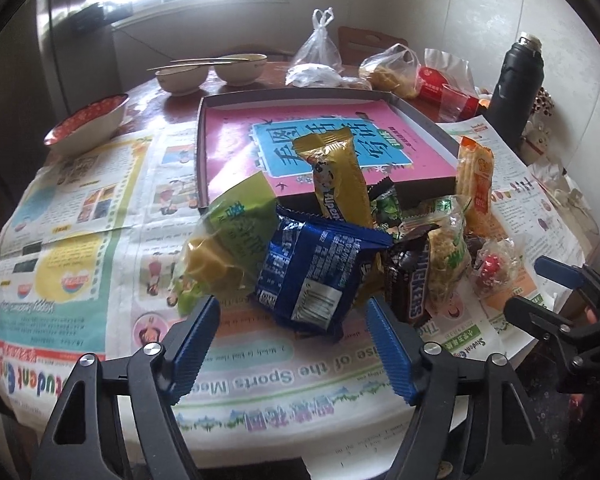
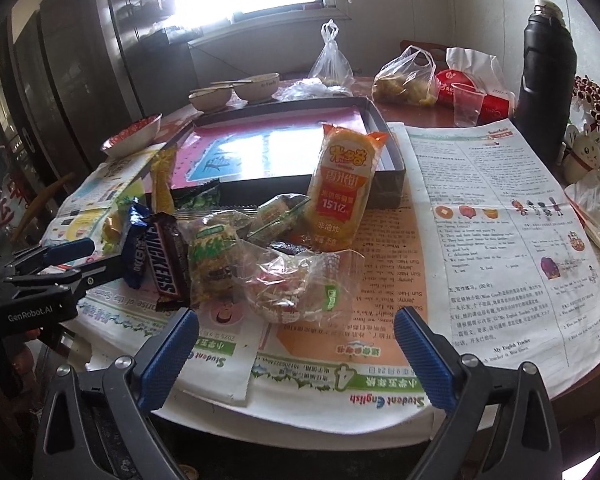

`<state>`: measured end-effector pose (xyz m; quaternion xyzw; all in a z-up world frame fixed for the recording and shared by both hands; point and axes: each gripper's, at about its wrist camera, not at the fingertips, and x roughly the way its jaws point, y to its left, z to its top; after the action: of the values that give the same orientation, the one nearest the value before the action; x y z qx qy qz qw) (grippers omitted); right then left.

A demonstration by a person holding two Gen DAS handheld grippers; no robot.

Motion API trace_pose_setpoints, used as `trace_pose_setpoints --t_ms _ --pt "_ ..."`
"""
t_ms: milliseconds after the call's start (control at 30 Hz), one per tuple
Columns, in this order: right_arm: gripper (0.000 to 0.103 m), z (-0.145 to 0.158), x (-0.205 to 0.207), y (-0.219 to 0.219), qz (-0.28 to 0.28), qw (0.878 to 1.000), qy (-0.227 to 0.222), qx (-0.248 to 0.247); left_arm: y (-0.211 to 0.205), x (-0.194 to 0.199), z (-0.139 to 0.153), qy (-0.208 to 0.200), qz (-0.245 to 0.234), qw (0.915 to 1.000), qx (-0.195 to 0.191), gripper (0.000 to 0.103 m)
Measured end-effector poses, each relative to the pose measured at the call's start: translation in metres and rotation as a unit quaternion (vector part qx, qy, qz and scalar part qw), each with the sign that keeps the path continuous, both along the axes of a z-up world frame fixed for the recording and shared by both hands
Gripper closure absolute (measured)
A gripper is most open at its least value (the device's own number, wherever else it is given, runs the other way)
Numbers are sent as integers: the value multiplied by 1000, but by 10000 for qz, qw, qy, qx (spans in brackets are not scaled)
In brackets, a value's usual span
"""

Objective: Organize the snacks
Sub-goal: 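Reach the left gripper down and close it on the blue snack packet, then lift the blue packet with the left gripper and carry it over the tray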

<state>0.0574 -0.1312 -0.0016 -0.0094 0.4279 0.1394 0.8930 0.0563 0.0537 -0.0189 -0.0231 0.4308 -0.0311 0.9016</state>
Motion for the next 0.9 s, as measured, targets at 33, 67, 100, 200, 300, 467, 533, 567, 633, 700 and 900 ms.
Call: trace_pose_setpoints --t_ms 33,67,100,200,300,467,533,567,633,700,900 --pt "6 -2 3 1 -8 10000 16 -14 0 2 -1 13 -17 10000 0 28" --pt "8 -3 5 0 -36 10000 28 -26 1 4 -2 22 -44 10000 -7 29" --pt "10 -5 9 0 -59 10000 56 -16 1 6 -2 2 -76 10000 -15 29" --pt "14 -9 14 0 -91 9999 106 6 0 9 -1 -33 -163 9999 -19 29" --pt "22 -11 17 0 -109 9999 133 20 -1 14 -2 -24 -273 9996 -62 35" --pt "37 -13 19 0 -46 9998 161 69 -6 21 -6 -10 -456 9989 -81 39" --pt "44 -15 20 1 -15 9998 193 90 -7 22 -7 -32 -533 9986 -42 39" --pt "45 -16 20 1 2 9998 194 101 -8 23 -7 -45 -575 9983 -36 39" --pt "47 -16 20 1 40 9998 176 117 -9 25 -9 -48 -651 9979 -49 39" --pt "48 -16 20 0 59 9997 178 150 -8 26 -10 -33 -668 9977 -89 39" --pt "53 -15 17 -6 60 9996 123 235 -8 29 -12 18 -643 9977 -232 42"
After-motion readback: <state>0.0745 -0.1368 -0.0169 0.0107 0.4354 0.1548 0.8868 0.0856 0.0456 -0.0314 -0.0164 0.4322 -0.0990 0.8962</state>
